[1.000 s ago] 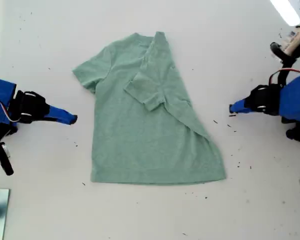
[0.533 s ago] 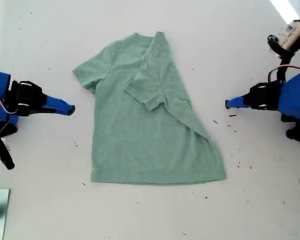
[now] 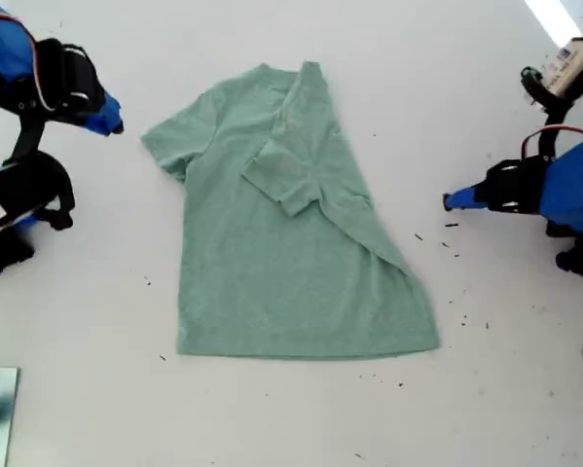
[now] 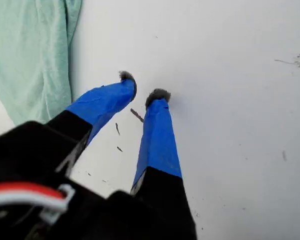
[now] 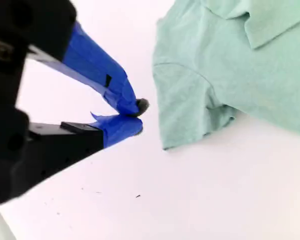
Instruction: Fold t shirt
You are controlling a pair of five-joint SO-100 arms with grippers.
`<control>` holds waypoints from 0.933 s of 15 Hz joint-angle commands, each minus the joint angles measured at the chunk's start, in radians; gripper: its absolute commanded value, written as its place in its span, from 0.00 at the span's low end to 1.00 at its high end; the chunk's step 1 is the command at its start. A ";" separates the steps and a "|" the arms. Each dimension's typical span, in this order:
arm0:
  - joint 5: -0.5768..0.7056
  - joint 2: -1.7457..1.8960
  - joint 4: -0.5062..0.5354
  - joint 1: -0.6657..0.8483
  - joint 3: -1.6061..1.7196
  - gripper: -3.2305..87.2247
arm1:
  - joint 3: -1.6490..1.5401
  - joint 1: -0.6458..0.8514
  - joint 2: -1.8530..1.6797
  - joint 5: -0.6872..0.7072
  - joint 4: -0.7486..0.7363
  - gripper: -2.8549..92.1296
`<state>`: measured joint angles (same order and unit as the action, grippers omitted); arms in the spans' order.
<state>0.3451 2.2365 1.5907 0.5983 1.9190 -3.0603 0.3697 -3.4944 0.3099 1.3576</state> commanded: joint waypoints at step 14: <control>0.078 -0.454 -0.453 0.124 0.268 0.30 | -0.052 -0.026 -0.012 0.005 -0.029 0.09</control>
<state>0.4264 1.8101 1.1735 0.7102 2.1890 -3.0603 0.3682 -3.4944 0.3175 1.3576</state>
